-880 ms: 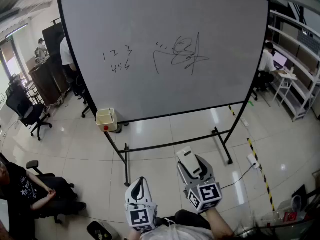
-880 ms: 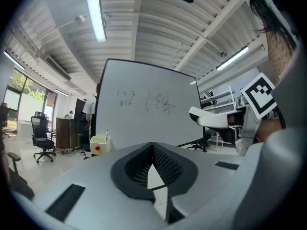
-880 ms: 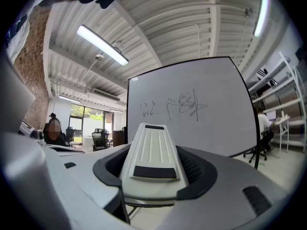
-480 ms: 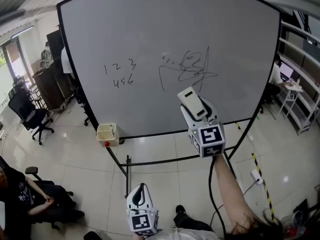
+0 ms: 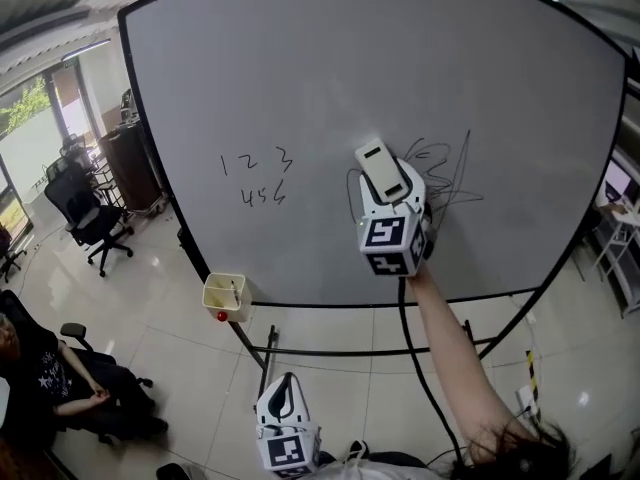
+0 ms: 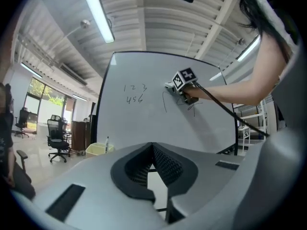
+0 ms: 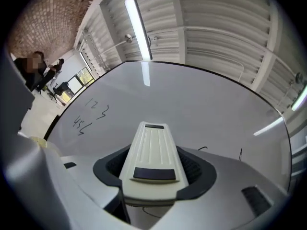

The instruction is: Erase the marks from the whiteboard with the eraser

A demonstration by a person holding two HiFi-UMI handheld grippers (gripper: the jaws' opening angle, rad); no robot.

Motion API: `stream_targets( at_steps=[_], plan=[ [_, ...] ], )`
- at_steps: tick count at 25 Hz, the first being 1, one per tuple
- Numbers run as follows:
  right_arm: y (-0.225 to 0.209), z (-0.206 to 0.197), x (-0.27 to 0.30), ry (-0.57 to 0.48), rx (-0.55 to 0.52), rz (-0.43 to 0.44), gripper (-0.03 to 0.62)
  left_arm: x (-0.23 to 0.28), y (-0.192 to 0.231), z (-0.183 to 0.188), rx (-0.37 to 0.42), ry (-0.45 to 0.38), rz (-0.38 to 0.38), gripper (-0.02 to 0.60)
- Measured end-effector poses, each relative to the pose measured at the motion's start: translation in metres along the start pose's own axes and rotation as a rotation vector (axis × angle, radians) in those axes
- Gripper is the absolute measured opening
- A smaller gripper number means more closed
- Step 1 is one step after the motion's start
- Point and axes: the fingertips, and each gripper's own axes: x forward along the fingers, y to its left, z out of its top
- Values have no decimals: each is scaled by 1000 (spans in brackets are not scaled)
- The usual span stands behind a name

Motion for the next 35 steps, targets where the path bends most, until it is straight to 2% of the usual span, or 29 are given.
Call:
stream_targets(
  at_steps=[3, 6, 8, 11, 13, 15, 18, 20, 22, 24, 26, 28, 31, 33, 35],
  plan=[
    [37, -36, -4, 1, -95, -2, 287, 18, 14, 1, 14, 9, 15, -9],
    [57, -52, -5, 3, -222, 2, 287, 37, 23, 4, 32, 13, -15, -9],
    [43, -31, 2, -21, -195, -13, 285, 46, 28, 6, 51, 13, -44, -9],
    [5, 15, 13, -52, -110, -93, 287, 59, 31, 8, 56, 12, -83, -9],
    [4, 19, 14, -44, -60, -116, 287, 68, 33, 4, 75, 19, -113, -9],
    [30, -10, 9, -3, -76, -89, 285, 71, 31, 1, 62, 31, -137, -9],
    [78, -65, -6, 71, -229, -39, 285, 73, 28, -4, 43, 46, -163, -9],
    [81, -71, -9, 90, -293, -44, 285, 74, 27, -8, 55, 51, -178, -9],
    [56, -45, -2, 75, -242, -84, 285, 75, 28, -8, 55, 52, -183, -9],
    [20, -6, 8, 42, -136, -134, 285, 76, 29, -8, 54, 53, -182, -9],
    [5, 15, 13, 23, -85, -156, 285, 77, 30, -10, 45, 57, -177, -9],
    [22, -4, 9, 42, -114, -144, 285, 75, 32, -13, 30, 64, -171, -9],
    [79, -77, -12, 132, -211, -75, 285, 72, 36, -16, 22, 79, -165, -9],
    [103, -112, -23, 176, -295, -42, 285, 71, 39, -15, 24, 77, -157, -9],
    [98, -110, -22, 175, -312, -49, 285, 70, 46, -12, 27, 70, -137, -9]
  ],
)
